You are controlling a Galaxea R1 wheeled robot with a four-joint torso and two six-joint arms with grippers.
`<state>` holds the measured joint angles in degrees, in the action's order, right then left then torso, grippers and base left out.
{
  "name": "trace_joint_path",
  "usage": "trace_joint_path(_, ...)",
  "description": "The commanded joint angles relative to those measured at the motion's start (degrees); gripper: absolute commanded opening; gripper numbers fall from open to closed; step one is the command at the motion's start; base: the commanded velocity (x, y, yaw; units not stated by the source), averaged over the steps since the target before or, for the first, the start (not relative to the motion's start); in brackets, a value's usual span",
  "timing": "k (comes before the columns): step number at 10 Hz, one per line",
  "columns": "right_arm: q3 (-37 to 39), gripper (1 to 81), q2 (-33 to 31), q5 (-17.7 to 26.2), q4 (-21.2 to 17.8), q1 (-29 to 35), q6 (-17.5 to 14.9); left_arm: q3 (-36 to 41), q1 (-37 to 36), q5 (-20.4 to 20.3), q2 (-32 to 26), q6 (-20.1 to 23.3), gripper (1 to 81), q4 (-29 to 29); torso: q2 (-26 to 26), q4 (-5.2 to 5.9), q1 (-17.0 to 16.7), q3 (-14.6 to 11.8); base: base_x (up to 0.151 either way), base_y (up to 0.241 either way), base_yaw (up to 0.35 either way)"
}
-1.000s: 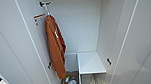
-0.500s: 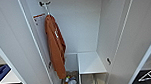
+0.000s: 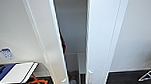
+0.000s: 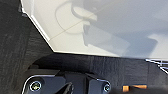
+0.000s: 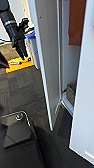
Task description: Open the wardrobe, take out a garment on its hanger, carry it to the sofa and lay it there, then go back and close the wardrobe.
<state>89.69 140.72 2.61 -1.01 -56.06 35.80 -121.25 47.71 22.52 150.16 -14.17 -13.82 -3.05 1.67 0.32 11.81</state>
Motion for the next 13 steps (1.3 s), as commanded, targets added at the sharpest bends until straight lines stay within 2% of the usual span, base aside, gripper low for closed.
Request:
trace_joint_path(1, 6.80, 81.1, 4.95, 2.31, 6.55, 0.82, -0.47, -3.73, 1.28, 2.36, 1.99, 0.89, 81.1, 7.32, 0.00, 0.00, 0.00, 0.00, 0.000, 0.000, 0.000)
trace_joint_path(4, 22.41, 81.1, 10.65, 3.98, 13.47, -6.73, -0.38, -8.22, 13.76, -2.30, 5.76, 2.47, 81.1, 20.90, 0.00, 0.00, 0.00, 0.00, 0.000, 0.000, 0.000)
trace_joint_path(5, 27.95, 81.1, 12.76, 3.98, 15.32, -9.45, -0.47, -9.09, 16.65, -4.22, 6.12, 2.48, 81.1, 23.48, 0.00, 0.00, 0.00, 0.00, 0.000, 0.000, 0.000)
trace_joint_path(7, 43.06, 81.1, 20.14, 3.37, 20.77, -15.00, -0.47, -9.88, 22.64, -10.90, 7.08, 3.88, 81.1, 23.93, 0.00, 0.00, 0.00, 0.00, 0.000, 0.000, 0.000)
trace_joint_path(10, 60.56, 81.1, 31.21, 1.44, 29.21, -22.82, -0.47, -18.55, 28.97, -15.11, 12.69, 5.90, 81.1, 23.93, 0.00, 0.00, -0.02, 0.00, 0.000, 0.000, 0.000)
trace_joint_path(12, 65.87, 81.1, 35.19, 0.99, 29.93, -25.46, -0.47, -28.34, 32.31, -19.79, 18.51, 6.87, 81.1, 23.93, 0.00, 0.00, -0.05, -0.02, 0.000, 0.000, 0.000)
trace_joint_path(13, 66.48, 81.1, 35.98, 0.99, 29.93, -26.60, -0.56, -32.28, 32.84, -19.79, 21.23, 6.87, 81.1, 23.84, -0.02, 0.00, -0.05, -0.04, 0.000, 0.000, 0.000)
